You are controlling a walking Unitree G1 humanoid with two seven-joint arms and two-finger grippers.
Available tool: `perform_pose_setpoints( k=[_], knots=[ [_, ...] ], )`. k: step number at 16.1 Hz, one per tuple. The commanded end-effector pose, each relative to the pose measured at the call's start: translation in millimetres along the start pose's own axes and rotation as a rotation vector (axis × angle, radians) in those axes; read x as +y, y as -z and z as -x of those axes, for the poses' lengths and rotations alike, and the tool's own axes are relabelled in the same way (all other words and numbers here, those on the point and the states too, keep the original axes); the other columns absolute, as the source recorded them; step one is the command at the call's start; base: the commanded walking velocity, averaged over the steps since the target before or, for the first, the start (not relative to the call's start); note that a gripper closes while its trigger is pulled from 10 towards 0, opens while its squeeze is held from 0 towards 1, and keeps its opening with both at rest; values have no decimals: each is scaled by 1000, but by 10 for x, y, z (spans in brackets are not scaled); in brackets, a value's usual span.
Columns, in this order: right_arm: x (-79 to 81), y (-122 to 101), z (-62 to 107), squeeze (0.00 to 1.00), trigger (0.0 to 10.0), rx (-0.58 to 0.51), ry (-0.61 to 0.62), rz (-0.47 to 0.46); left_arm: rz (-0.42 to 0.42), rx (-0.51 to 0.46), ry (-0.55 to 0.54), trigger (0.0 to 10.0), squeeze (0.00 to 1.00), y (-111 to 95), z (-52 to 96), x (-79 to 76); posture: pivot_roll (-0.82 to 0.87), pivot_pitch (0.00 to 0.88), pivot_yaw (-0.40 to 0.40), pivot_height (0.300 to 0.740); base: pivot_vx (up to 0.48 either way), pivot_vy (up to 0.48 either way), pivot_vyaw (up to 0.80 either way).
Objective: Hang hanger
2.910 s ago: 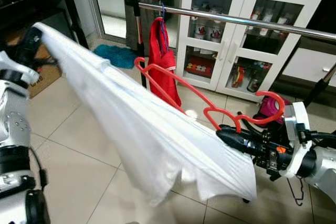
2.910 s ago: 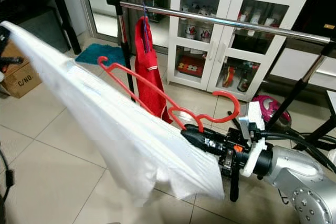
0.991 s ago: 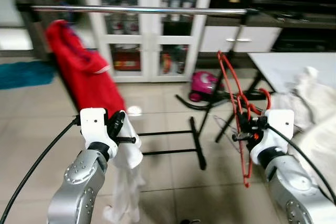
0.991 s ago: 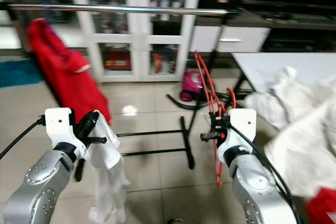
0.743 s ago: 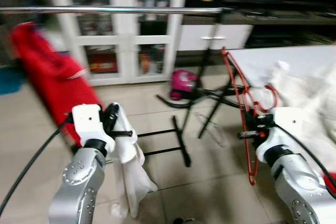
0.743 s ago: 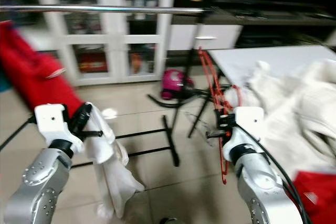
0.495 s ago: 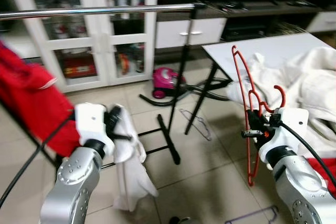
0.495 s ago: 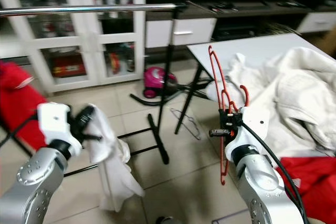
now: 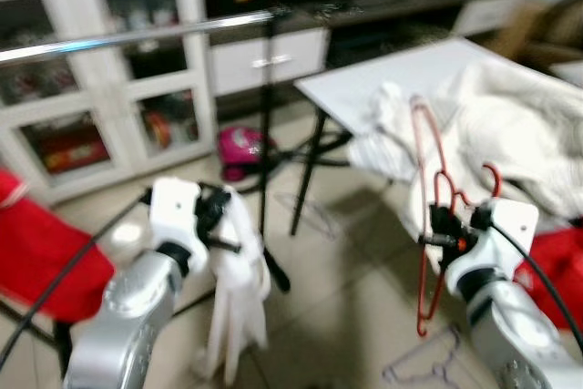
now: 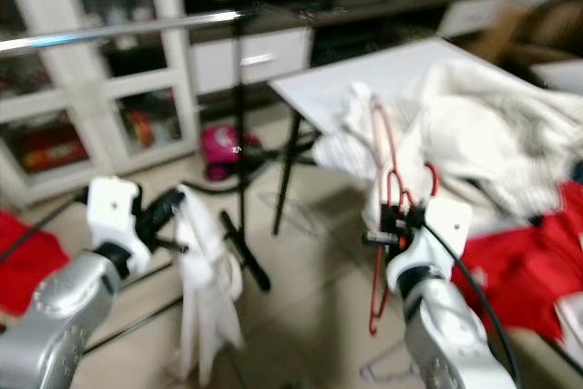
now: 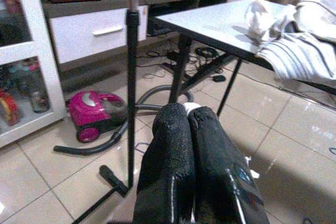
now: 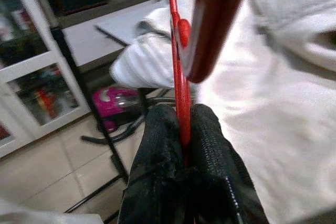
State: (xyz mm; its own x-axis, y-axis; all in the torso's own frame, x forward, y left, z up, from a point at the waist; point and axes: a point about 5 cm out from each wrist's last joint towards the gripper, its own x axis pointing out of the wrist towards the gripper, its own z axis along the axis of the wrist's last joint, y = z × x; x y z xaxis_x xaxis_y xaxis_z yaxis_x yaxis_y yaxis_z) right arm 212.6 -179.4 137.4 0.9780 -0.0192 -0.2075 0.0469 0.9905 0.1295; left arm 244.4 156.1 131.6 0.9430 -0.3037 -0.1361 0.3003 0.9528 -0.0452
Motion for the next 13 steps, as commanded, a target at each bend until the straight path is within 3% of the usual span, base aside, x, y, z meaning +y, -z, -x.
perform_pose_setpoints(
  k=[1,4,7,9,13],
  knots=[
    [-28,-34,20,0,10000,-3,10,10,-2,-18,27,10000,0,-49,-28,-55,-36,0,6,740,0,0,-800],
    [-18,-26,17,0,10000,3,9,2,-13,-15,11,10000,0,-50,-24,-38,-29,0,6,740,0,0,-800],
    [0,-42,5,0,10000,-6,-1,-12,50,-1,1,10000,0,-35,-14,-28,-29,0,1,740,0,0,-800],
    [21,-112,-19,0,10000,-55,-16,69,99,0,18,10000,0,-46,-4,-31,-31,0,-5,740,0,0,-781],
    [42,-207,-29,0,10000,-117,-22,119,82,-62,22,10000,0,-120,-7,-49,-36,0,-9,740,0,0,-781]
  ],
)
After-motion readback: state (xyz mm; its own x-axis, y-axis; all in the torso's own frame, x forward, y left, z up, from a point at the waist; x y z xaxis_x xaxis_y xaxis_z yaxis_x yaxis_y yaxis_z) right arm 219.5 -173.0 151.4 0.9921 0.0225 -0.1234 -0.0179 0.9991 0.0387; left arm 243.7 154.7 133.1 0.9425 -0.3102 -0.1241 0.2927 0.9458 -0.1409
